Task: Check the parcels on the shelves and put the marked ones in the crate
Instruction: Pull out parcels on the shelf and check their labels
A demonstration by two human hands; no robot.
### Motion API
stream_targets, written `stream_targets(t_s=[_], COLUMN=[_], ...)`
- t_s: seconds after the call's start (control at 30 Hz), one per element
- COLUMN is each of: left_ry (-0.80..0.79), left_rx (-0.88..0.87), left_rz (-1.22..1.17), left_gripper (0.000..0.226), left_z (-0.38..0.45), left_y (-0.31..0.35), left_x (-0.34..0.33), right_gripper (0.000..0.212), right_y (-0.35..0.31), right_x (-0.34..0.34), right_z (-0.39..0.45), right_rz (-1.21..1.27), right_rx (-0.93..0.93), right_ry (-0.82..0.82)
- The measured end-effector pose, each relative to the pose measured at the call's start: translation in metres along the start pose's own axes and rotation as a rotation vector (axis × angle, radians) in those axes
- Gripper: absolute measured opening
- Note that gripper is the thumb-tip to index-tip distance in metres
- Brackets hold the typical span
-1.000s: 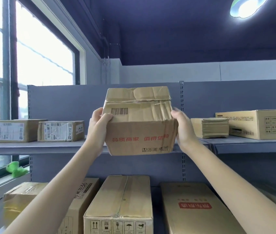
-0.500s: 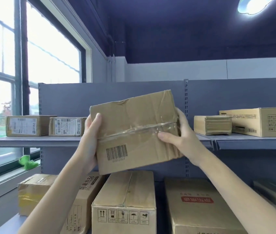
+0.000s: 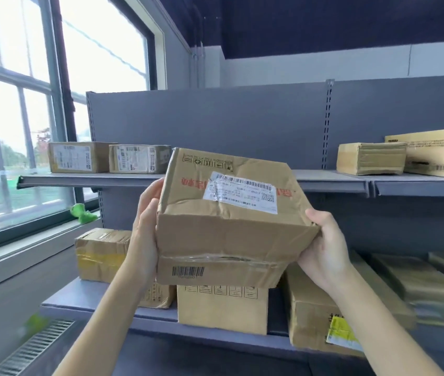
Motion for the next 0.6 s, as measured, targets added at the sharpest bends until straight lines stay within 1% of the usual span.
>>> stream_targets(t_s=[0.1, 0.13, 0.23, 0.27, 0.33, 0.4, 0.57, 0.6], left_ry=[-0.113, -0.142, -0.173, -0.158, -0.171, -0.175, -0.135, -0.130], left_rx=[0.101, 0.128, 0.191, 0.197, 0.176, 0.156, 0.084, 0.072], left_rz=[-0.036, -0.039, -0.037, -0.034, -0.024, -0.043, -0.053, -0.050], left_gripper=[0.049, 0.053, 0.050, 0.051, 0.059, 0.061, 0.057, 0.057], left_z=[-0.005, -0.006, -0.011, -0.012, -0.013, -0.015, -0.022, -0.024], left_y=[0.002, 0.001, -0.001, -0.002, -0.004, -0.006, -0.010, -0.008], left_x=[0.004, 0.008, 0.015, 0.018, 0.020, 0.021, 0.024, 0.024], right_gripper=[0.042, 0.044, 0.069, 0.071, 0.070, 0.071, 0.065, 0.069], right_y=[0.008, 0.011, 0.019, 0.022, 0.025, 0.026, 0.023, 0.021], right_x=[0.000, -0.001, -0.001, -0.001, 0.000, 0.000, 0.001, -0.002], right_z=[-0.004, -0.005, -0.008, -0.009, -0.010, -0.012, -0.014, -0.014], right_rz=[-0.021, -0.044, -0.106, -0.115, -0.125, -0.132, -0.184, -0.205], right_rx=[0.053, 0.074, 0.122, 0.122, 0.117, 0.097, 0.022, 0.001], right_ry=[-0.049, -0.060, -0.070, -0.074, -0.085, -0.093, -0.107, -0.122])
Point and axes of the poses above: each hand's wrist, its own z-axis towards the middle knuckle, its own x-axis out of the back of the hand, y = z × x, the point moved 4 cm from there along z, towards the middle knuckle, and after that the axes turned 2 degrees about z, right-handed, at the moved point
